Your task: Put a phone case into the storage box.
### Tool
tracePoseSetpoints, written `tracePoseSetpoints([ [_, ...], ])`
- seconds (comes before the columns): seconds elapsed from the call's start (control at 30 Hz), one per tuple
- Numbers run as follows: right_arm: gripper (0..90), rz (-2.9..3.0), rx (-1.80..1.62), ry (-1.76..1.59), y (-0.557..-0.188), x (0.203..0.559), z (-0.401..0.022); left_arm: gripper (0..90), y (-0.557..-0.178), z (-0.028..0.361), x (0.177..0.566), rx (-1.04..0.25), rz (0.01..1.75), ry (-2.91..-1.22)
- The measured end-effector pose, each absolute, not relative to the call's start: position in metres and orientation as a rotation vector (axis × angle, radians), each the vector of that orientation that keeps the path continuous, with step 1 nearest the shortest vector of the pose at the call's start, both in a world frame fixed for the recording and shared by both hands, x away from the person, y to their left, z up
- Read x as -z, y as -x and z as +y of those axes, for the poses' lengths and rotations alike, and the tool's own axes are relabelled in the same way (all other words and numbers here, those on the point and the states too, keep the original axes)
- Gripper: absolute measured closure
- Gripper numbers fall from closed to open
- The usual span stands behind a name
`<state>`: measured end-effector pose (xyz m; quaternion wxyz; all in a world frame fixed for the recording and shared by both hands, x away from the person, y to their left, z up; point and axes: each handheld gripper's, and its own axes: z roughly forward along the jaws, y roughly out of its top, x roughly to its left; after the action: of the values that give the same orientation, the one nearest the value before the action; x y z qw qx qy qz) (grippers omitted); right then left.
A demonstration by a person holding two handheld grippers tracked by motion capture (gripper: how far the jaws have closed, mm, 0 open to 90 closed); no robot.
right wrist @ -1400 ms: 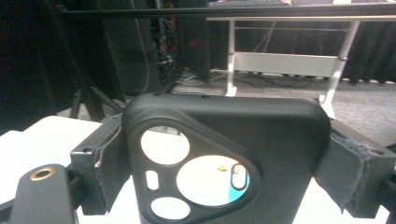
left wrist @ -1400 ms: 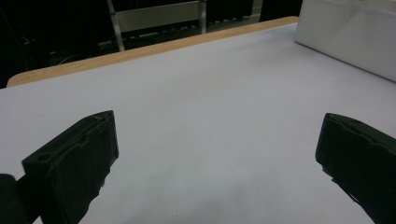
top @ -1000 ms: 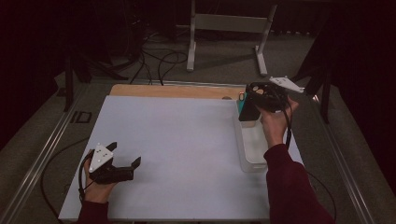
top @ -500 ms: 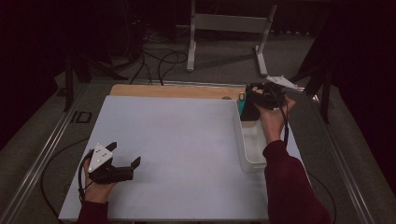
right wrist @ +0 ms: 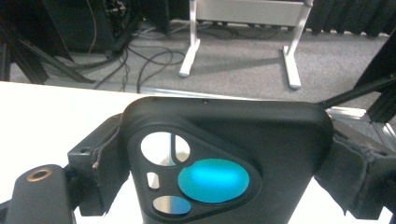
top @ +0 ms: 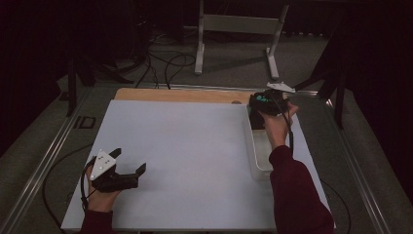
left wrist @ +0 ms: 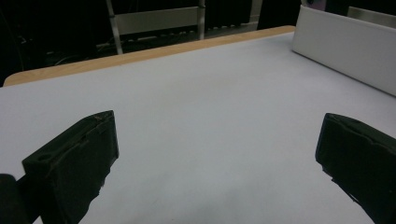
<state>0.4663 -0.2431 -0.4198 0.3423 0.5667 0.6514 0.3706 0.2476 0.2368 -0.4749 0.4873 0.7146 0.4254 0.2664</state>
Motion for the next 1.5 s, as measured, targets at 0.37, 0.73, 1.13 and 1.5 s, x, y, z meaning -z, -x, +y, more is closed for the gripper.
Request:
tracePoseSetpoints([
  [0.37, 12.0, 1.686, -0.924, -1.535, -0.475, 0.435, -0.246, 0.0, -0.246, 0.238, 0.473, -0.643, 1.031, -1.727],
  [0.73, 8.8, 1.660, -0.996, -1.528, -0.477, 0.432, -0.253, 0.8, -0.245, 0.238, 0.473, -0.637, 1.028, -1.724],
  [1.13, 8.8, 1.655, -1.102, -1.527, -0.456, 0.421, -0.257, 0.3, -0.245, 0.240, 0.472, -0.648, 1.037, -1.717],
  [1.5, 8.8, 1.765, -1.144, -1.462, -0.411, 0.425, -0.252, 0.0, -0.246, 0.241, 0.472, -0.652, 1.047, -1.721],
])
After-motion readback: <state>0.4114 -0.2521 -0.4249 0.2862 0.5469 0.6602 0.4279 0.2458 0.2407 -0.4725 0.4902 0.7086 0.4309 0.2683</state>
